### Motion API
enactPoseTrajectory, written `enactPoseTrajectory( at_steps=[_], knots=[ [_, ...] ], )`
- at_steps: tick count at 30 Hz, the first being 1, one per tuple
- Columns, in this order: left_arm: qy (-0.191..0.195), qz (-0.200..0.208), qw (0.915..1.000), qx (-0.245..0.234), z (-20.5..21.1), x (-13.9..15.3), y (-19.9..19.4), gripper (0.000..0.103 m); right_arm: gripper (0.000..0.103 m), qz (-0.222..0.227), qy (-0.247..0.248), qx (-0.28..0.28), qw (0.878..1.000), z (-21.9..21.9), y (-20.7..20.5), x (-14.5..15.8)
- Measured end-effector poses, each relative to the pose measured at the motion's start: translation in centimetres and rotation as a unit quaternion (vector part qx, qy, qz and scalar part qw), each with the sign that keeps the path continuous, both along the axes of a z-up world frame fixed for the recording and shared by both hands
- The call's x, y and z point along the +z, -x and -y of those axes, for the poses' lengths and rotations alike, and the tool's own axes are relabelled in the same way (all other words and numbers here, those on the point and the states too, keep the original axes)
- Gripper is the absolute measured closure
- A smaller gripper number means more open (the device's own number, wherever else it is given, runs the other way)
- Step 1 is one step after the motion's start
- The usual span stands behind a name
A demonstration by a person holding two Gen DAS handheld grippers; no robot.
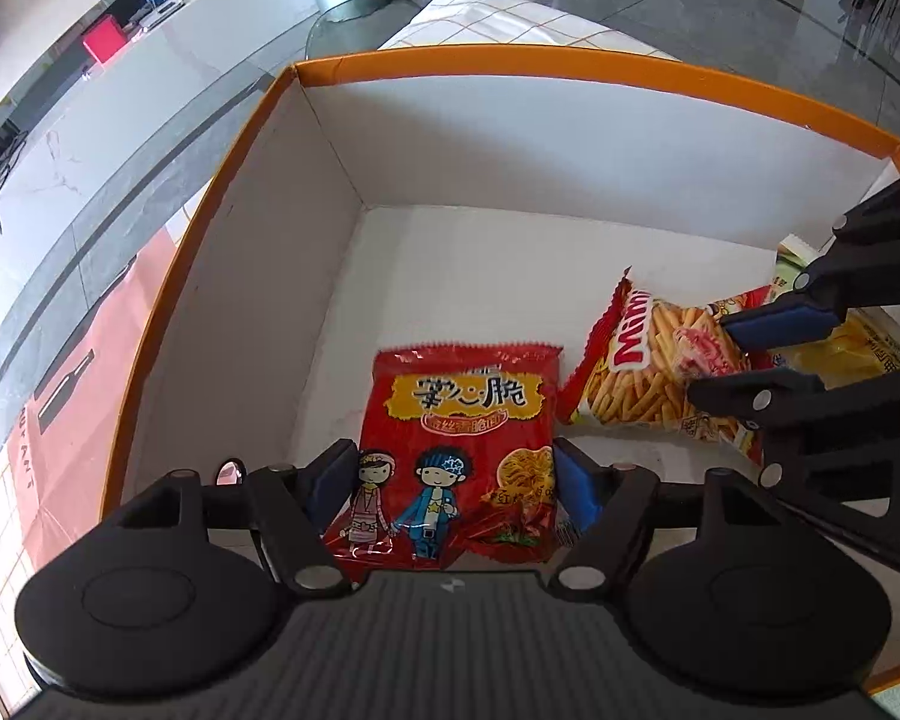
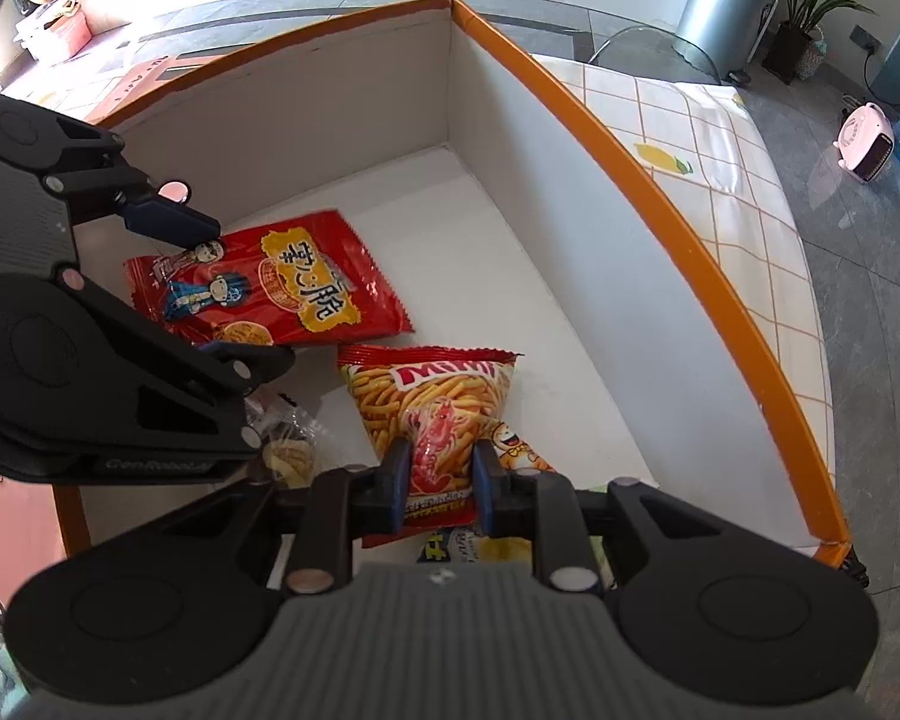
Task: Organize snacks
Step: 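Carry both bags into the orange box and open both tools, then withdraw both tools from the box back over the pink mat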
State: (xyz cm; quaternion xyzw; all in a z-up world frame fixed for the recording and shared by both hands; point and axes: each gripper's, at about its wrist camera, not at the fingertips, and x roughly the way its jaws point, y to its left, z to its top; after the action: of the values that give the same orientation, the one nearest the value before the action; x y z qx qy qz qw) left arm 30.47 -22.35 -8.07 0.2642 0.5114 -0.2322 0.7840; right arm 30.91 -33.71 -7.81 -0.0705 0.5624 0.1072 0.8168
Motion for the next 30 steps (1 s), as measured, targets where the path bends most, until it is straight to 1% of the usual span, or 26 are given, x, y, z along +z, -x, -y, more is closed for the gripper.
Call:
enactPoseTrajectory(
  at_steps=[2,5,7,9,12,16,19,23,30],
  knots=[
    [0.000,0.005,1.0000,0.000,-0.1,0.1,0.4,0.018,0.083,0.000,0.001,0.003,1.000,-0.1,0.3,0.1],
    [0.006,0.012,0.9999,0.007,-0.4,0.7,0.7,0.016,0.078,-0.002,0.006,0.004,1.000,-0.2,0.5,0.4],
    [0.010,0.019,0.9997,0.010,-0.6,1.3,0.9,0.016,0.068,-0.001,0.008,0.001,1.000,-0.2,0.7,1.0],
    [0.011,0.030,0.9994,0.010,-0.8,2.2,1.5,0.016,0.063,0.006,0.015,-0.002,1.000,-0.2,1.1,1.8],
    [0.021,0.053,0.9984,0.009,-1.2,4.2,2.7,0.016,0.061,0.013,0.018,0.000,1.000,-0.3,2.0,3.1],
    [0.038,0.075,0.9964,0.011,-2.0,6.9,4.4,0.016,0.053,0.025,0.018,-0.007,0.999,-0.8,3.7,5.2],
    [0.047,0.088,0.9949,0.015,-2.6,8.6,5.9,0.016,0.047,0.042,0.019,-0.014,0.999,-1.7,5.4,6.8],
    [0.058,0.108,0.9922,0.019,-4.0,10.3,8.6,0.015,0.045,0.067,0.005,-0.024,0.997,-3.1,8.1,8.4],
    [0.084,0.146,0.9848,0.041,-8.1,11.9,13.5,0.015,0.039,0.126,-0.022,-0.039,0.991,-6.5,13.8,9.4]
  ],
)
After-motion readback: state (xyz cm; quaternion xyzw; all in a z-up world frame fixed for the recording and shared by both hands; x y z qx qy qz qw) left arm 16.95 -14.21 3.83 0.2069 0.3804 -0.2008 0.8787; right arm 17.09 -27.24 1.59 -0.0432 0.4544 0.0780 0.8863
